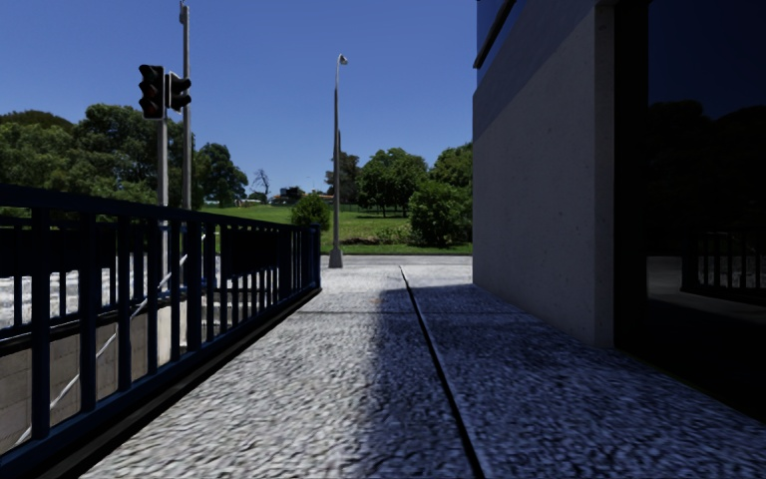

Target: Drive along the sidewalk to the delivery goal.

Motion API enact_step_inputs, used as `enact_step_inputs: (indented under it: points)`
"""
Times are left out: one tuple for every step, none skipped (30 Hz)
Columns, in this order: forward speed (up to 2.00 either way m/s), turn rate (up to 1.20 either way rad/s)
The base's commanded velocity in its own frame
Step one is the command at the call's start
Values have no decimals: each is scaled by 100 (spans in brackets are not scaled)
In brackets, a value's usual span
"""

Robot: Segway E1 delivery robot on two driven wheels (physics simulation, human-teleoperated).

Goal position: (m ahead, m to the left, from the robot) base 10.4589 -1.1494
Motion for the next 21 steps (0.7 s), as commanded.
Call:
enact_step_inputs:
  points:
    - [194,-23]
    - [194,-23]
    - [194,-23]
    - [194,-23]
    - [194,-23]
    - [194,-23]
    - [194,-23]
    - [194,-23]
    - [194,-23]
    - [194,-14]
    - [194,-14]
    - [194,0]
    - [194,0]
    - [194,0]
    - [194,0]
    - [194,0]
    - [194,0]
    - [194,0]
    - [194,0]
    - [194,0]
    - [194,0]
